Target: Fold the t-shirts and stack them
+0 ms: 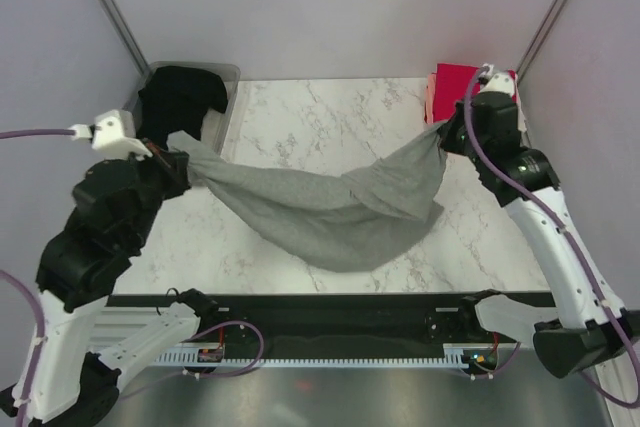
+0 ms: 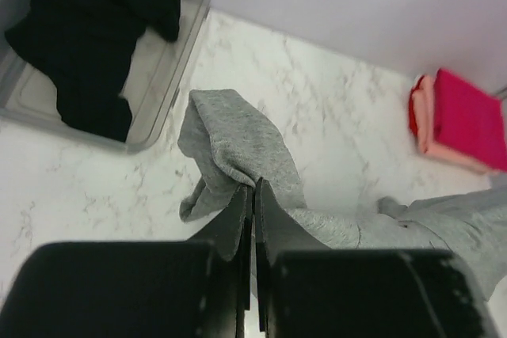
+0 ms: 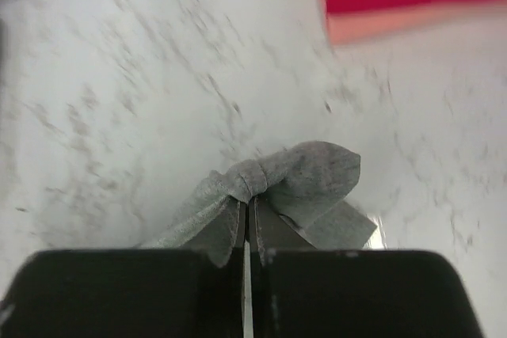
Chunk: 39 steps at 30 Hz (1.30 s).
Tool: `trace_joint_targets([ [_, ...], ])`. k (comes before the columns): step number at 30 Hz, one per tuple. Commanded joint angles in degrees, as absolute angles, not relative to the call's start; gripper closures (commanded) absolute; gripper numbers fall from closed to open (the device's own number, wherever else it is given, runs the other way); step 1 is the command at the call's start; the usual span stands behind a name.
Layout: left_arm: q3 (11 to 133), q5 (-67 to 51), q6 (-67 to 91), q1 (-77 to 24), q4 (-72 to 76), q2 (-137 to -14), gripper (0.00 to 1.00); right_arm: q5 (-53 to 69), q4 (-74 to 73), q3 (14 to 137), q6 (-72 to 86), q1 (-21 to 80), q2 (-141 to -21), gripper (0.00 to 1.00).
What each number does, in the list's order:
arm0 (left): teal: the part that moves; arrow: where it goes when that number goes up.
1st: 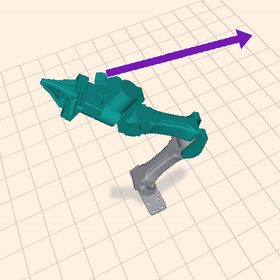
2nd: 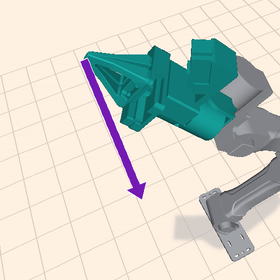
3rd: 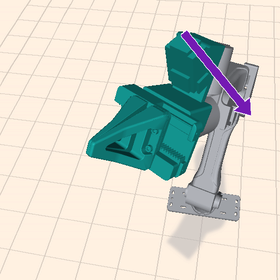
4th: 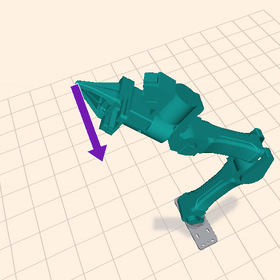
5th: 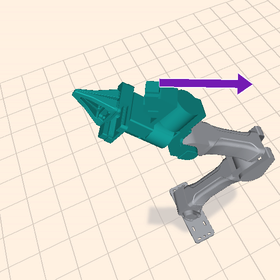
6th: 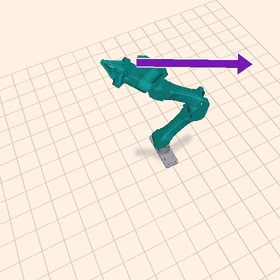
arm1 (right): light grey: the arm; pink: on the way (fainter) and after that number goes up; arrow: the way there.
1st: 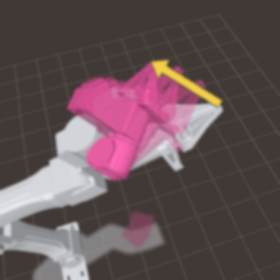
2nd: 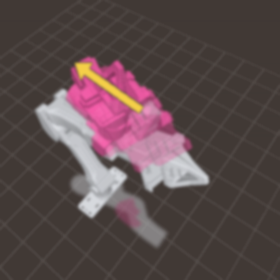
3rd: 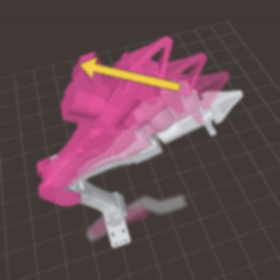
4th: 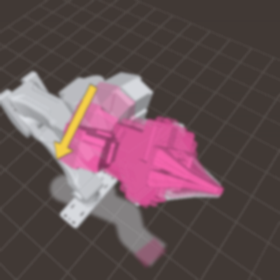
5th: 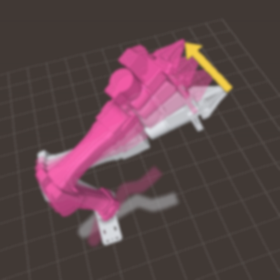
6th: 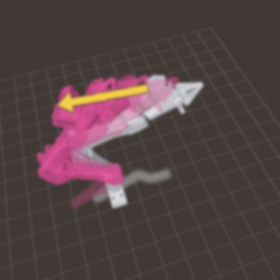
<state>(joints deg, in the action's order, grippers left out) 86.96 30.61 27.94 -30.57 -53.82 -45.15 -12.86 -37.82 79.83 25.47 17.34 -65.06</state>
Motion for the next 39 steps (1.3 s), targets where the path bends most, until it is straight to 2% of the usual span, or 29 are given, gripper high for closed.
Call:
trace_joint_targets([
  [1, 76.49, 25.76, 30.94, -30.41, -52.74, -42.02, 0.98, -15.03, -41.75, 67.9, 29.43, 15.83, -67.67, 0.99],
  [4, 67.17, 23.21, 31.9, -30.41, -51.59, -38.86, 0.98, -11.53, -41.22, 61.11, 30.85, 11.26, -70.74, 0.27],
  [6, 62.42, 22.5, 32.34, -30.41, -51.77, -37.19, 0.98, -8.71, -40.78, 59.16, 30.15, 10.37, -70.76, 0.08],
  [8, 58.91, 21.28, 32.96, -30.41, -51.68, -34.9, 0.98, -4.08, -38.86, 55.3, 30.32, 10.28, -68.48, 0.03],
  [11, 55.3, 20.22, 33.13, -30.41, -51.77, -33.58, 0.98, -0.1, -36.57, 47.83, 32.51, 11.95, -61.8, 0.02],
  [15, 51.51, 20.13, 33.83, -30.41, -51.68, -32.17, 0.98, 3.51, -31.75, 37.46, 40.06, 22.81, -55.38, 0.06],
  [16, 50.37, 20.56, 34.45, -30.41, -51.51, -31.47, 0.98, 3.6, -28.77, 33.61, 42.95, 26.94, -53.63, 0.1],
  [20, 48.96, 20.48, 35.15, -30.41, -50.8, -29.89, 0.98, 2.2, -24.8, 27.87, 46.92, 31.02, -53.96, 0.23],
  [26, 48.17, 20.65, 35.68, -30.41, -50.63, -28.3, 0.98, 1.85, -20.31, 27.51, 45.97, 32.08, -59.32, 0.43],
  [29, 47.47, 20.92, 35.86, -30.41, -50.45, -27.16, 0.98, 1.58, -20.13, 29.0, 45.0, 32.25, -61.78, 0.49],
  [34, 45.88, 21.53, 36.21, -30.41, -49.66, -25.4, 0.98, 0.97, -19.95, 29.36, 45.26, 32.87, -63.19, 0.5],
  [39, 45.18, 22.32, 35.86, -30.5, -49.31, -24.35, 0.98, 0.62, -19.25, 28.39, 45.62, 33.57, -63.72, 0.58],
])
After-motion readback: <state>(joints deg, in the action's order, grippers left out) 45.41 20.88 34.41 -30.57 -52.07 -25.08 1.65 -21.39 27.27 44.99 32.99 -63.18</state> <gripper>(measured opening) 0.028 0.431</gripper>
